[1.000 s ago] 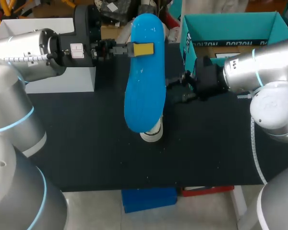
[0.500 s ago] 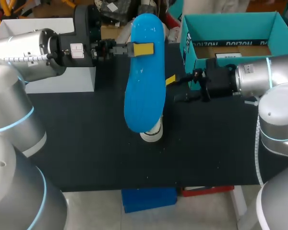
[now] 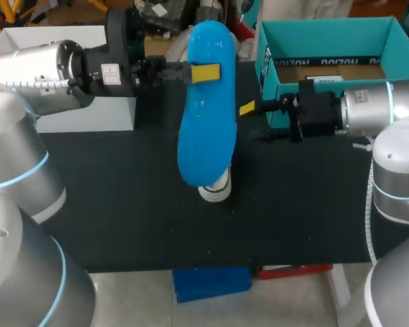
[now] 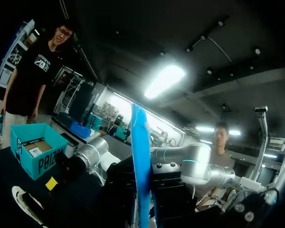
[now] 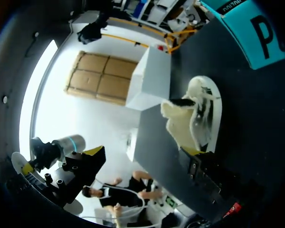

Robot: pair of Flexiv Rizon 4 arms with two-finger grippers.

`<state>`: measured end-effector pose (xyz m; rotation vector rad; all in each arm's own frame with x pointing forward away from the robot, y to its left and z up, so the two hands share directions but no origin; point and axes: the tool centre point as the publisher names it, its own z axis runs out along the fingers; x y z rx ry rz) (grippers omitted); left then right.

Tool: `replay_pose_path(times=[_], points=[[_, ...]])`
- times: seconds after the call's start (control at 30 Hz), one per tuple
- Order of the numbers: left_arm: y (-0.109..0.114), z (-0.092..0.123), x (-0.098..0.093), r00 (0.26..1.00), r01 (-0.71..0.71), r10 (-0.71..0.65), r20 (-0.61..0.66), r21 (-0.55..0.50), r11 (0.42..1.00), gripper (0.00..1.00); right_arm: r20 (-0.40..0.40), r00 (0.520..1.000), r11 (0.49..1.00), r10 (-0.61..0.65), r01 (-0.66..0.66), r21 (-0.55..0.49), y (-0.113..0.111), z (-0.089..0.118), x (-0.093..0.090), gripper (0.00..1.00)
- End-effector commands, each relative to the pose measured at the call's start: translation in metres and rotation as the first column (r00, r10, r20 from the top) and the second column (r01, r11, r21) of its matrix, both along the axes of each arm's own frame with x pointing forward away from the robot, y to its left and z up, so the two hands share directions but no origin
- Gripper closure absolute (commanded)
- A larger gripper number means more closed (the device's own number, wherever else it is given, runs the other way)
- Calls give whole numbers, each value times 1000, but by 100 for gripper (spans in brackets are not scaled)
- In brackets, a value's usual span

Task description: Take the shoe out of the shoebox, open the shoe tongue, remove and reinsert the insole, then place the shoe into the shoebox

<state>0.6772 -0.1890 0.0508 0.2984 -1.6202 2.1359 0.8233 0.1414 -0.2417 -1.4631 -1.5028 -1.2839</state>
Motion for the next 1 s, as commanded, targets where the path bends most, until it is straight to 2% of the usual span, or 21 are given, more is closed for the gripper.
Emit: replay_pose_path(times=[0.03,0.17,0.3,0.43,1.0], points=[[-9,-22,16,971,54,-41,234,-53,997,100,1,1000,1000,-2,2,1,0,-1,0,0],[-12,-49,26,902,45,-19,432,-50,998,100,1,1000,1000,-2,2,1,0,-1,0,0],[-18,-74,35,744,14,20,668,-46,999,100,1,1000,1000,-2,2,1,0,-1,0,0],[-20,-92,41,603,-6,59,796,-70,998,100,1,1000,1000,-2,2,1,0,-1,0,0],[-20,-92,41,603,-6,59,796,-70,998,100,1,1000,1000,-2,2,1,0,-1,0,0]])
